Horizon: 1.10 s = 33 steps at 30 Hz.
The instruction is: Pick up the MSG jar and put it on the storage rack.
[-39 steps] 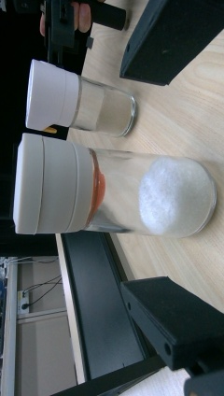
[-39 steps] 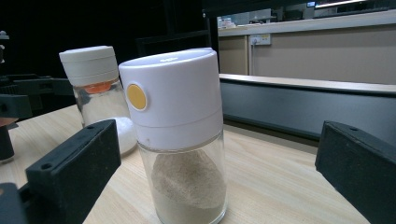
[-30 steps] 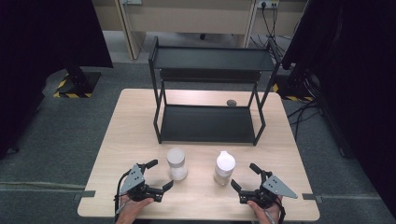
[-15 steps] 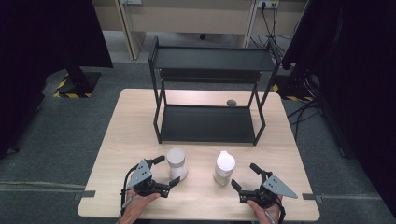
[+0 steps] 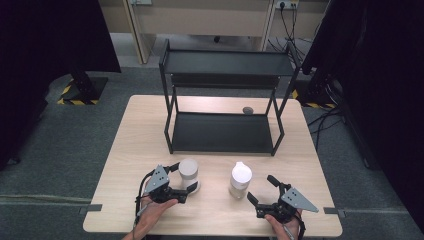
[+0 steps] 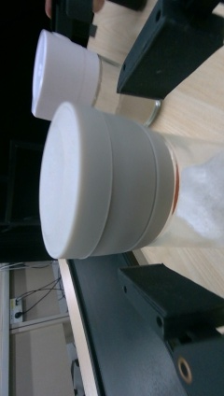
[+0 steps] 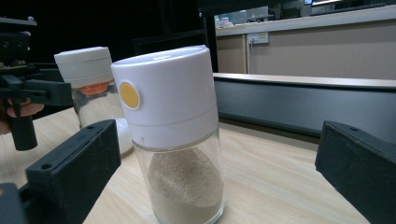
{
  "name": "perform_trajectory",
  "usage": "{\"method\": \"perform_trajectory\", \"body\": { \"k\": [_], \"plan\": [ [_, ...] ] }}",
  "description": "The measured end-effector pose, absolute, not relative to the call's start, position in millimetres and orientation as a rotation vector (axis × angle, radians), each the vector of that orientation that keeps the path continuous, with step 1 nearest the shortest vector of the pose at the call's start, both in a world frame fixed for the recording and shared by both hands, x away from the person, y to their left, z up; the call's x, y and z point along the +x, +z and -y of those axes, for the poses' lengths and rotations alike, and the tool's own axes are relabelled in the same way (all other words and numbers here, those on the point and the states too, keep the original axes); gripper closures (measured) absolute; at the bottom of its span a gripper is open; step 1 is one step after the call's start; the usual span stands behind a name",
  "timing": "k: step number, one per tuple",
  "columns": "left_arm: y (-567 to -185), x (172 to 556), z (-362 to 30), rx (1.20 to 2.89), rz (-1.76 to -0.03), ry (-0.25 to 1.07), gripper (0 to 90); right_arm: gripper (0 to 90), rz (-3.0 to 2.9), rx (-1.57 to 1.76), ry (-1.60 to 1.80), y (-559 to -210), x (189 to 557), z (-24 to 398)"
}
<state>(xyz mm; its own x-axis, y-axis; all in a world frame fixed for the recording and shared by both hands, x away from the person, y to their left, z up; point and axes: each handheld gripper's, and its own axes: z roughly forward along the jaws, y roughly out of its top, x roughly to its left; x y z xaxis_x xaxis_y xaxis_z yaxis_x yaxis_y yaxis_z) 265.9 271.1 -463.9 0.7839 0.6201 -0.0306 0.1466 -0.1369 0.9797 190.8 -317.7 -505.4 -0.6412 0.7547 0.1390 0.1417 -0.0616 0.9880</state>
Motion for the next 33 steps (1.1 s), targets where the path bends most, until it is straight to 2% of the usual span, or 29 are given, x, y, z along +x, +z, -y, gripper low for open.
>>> {"method": "perform_trajectory", "body": {
  "k": [7,10,19,33],
  "plan": [
    [-463,269,-265,1.715,-0.609,0.482,25.0,0.4,-1.760,0.956,1.749,-505,191,318],
    [-463,269,-263,1.719,-0.595,0.498,33.9,0.4,-1.759,0.957,1.752,-505,191,318],
    [-461,268,-261,1.724,-0.597,0.510,34.9,0.4,-1.763,0.953,1.754,-506,192,318],
    [-434,268,-267,1.673,-0.608,0.509,34.9,0.4,-1.762,0.953,1.759,-506,192,318]
  ]
}}
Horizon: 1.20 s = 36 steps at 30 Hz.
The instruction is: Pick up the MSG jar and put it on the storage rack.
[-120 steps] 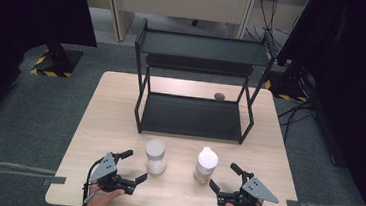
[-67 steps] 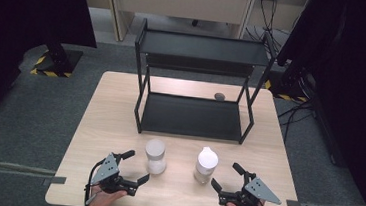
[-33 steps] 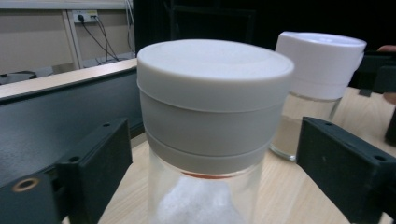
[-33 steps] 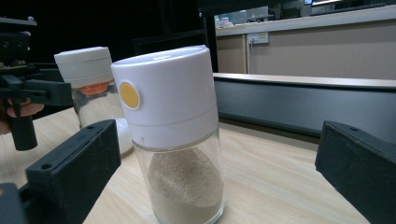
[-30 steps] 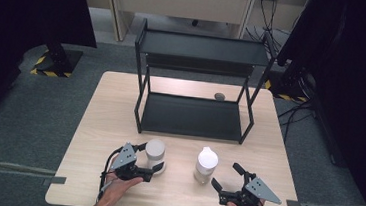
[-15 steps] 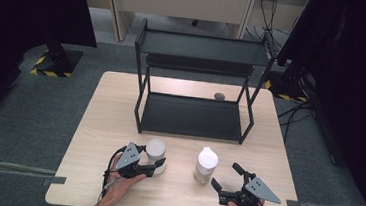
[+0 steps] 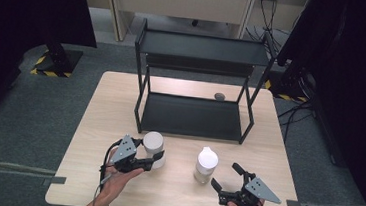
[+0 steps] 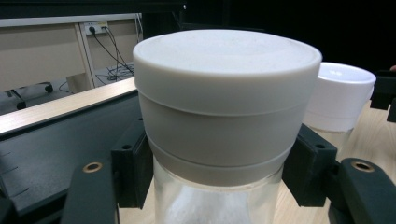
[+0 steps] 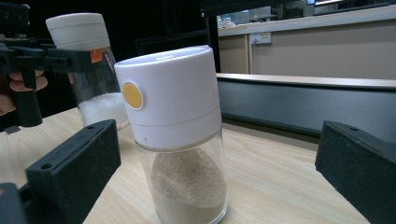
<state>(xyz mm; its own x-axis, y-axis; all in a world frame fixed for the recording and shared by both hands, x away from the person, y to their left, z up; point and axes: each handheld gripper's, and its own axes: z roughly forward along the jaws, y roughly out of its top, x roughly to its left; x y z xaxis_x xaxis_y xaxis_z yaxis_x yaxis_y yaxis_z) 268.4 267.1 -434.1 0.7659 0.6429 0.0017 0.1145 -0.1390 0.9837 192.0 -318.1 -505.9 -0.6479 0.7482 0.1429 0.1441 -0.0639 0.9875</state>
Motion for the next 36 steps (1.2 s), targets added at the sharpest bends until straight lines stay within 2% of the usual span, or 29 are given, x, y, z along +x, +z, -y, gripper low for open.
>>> {"method": "perform_trajectory", "body": {
  "k": [9,23,36],
  "plan": [
    [-420,276,-272,1.696,-0.587,0.470,35.0,0.4,-1.762,0.954,1.762,-506,192,318],
    [-388,285,-275,1.680,-0.561,0.485,35.0,0.4,-1.765,0.952,1.767,-506,193,318],
    [-345,314,-278,1.676,-0.553,0.453,35.0,0.4,-1.765,0.952,1.780,-507,193,318]
  ]
}}
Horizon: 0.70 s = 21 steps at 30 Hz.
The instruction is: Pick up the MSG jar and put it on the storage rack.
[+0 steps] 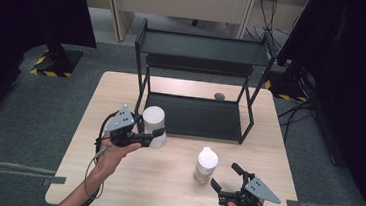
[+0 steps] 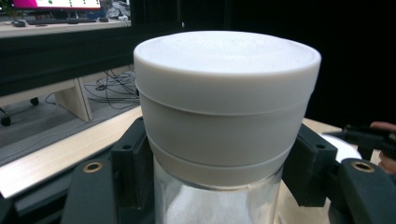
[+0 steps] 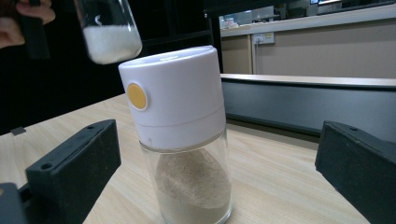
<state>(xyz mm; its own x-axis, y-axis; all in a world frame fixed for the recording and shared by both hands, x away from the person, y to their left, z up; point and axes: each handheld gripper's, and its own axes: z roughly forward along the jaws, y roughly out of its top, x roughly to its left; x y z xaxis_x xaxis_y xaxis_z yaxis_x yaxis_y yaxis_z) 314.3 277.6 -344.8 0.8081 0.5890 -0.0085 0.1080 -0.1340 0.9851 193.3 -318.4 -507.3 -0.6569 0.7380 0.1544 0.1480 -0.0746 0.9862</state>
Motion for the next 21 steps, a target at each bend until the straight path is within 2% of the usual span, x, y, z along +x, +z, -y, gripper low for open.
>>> {"method": "perform_trajectory", "body": {
  "k": [21],
  "plan": [
    [-267,344,-270,1.689,-0.556,0.483,35.0,0.4,-1.773,0.947,1.781,-507,194,318]
  ]
}}
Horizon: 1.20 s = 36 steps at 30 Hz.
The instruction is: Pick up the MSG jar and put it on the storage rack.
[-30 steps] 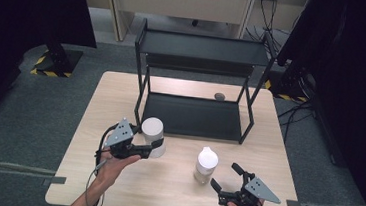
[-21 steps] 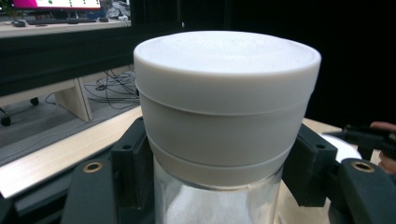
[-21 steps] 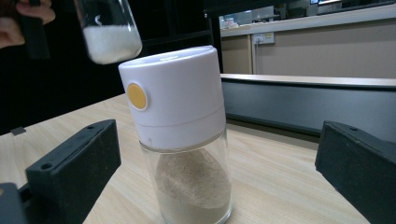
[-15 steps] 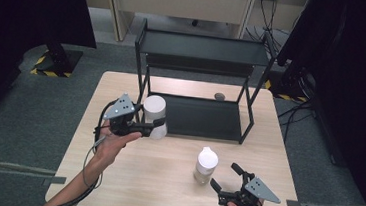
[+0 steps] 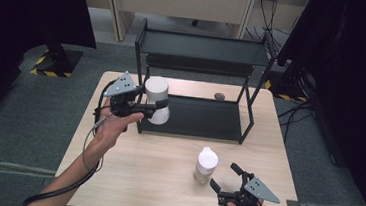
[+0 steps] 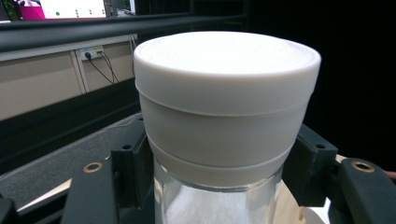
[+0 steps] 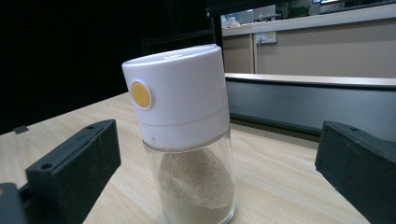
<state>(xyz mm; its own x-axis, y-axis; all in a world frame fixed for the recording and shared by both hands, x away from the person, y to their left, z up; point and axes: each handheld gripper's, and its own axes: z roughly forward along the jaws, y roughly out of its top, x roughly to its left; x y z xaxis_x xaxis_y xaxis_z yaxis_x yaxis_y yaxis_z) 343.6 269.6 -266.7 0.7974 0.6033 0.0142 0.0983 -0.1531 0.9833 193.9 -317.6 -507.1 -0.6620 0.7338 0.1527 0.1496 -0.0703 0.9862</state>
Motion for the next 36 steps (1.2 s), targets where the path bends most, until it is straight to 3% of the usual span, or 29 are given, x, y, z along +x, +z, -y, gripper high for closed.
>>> {"method": "perform_trajectory", "body": {
  "k": [36],
  "plan": [
    [-168,372,-263,1.651,-0.690,0.582,35.0,0.4,-1.769,0.951,1.786,-508,194,318]
  ]
}}
